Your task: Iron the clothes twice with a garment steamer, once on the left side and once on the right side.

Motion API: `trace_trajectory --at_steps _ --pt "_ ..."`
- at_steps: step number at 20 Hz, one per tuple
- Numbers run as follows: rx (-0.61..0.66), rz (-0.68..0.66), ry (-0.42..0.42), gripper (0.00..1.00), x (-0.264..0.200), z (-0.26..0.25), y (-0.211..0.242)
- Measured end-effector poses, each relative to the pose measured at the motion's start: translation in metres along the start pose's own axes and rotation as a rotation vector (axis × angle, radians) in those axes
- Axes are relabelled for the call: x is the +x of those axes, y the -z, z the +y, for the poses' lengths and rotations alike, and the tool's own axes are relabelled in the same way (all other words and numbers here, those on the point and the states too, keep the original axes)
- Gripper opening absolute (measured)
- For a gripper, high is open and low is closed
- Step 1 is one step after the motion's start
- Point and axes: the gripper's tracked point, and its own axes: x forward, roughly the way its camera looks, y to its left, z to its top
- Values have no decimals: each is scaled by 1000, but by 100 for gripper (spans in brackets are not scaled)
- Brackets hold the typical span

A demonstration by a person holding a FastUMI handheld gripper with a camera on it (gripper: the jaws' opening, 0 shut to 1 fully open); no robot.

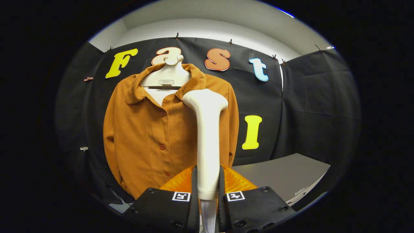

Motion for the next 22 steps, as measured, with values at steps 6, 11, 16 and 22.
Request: trace_trajectory --at_steps 6,11,16,22 --pt "0 52 -10 26 11 3 25" --pt "-3 109 -13 26 9 5 55" --pt "-8 161 -8 26 5 7 88" --pt "3 256 -9 26 0 13 136"
